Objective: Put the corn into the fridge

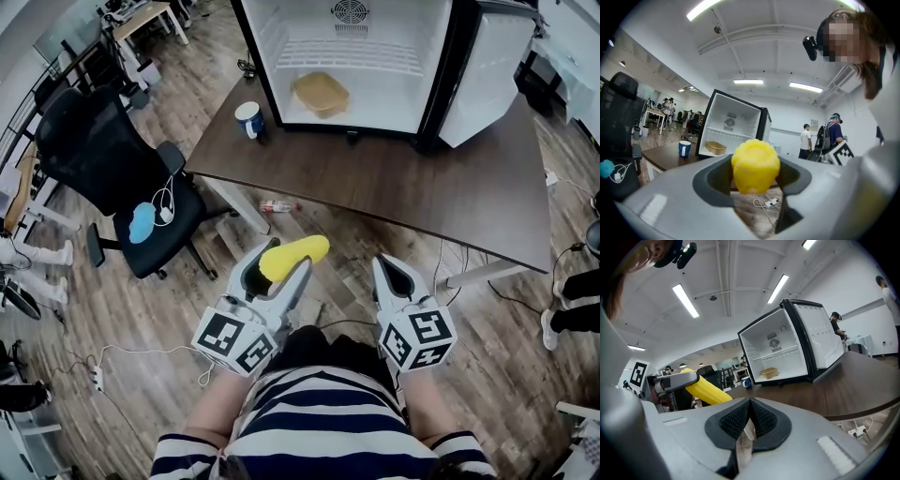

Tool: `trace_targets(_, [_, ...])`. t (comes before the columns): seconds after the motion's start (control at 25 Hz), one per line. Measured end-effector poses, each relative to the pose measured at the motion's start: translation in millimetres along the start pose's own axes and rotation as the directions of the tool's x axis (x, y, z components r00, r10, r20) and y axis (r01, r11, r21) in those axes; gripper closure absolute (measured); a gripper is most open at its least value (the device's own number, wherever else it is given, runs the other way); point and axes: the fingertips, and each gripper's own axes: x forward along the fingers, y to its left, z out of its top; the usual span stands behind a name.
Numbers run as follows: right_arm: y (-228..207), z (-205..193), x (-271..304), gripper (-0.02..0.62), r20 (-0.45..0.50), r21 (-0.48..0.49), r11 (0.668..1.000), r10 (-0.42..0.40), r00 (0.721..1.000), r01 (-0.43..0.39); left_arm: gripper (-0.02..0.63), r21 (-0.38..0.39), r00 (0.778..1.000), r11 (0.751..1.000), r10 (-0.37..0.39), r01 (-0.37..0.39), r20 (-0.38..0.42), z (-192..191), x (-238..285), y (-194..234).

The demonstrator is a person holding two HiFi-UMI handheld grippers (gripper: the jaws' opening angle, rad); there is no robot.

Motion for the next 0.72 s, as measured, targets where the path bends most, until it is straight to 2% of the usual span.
trace_targets(0.2, [-6, 6, 19, 0.604, -0.003, 0.001, 1.0, -0.023, 1.0, 0.023, 0.606, 0.011, 0.999, 0.999, -0.04, 0.04, -0.003, 2, 24, 14])
trace_targets(0.72, [-24, 38, 100, 0.604, -0.02, -0.018, 0.989, -0.148, 0.989, 0.147, 0.606, -0.045, 0.984, 0.983, -0.179, 0.179, -0.005, 15, 105, 88])
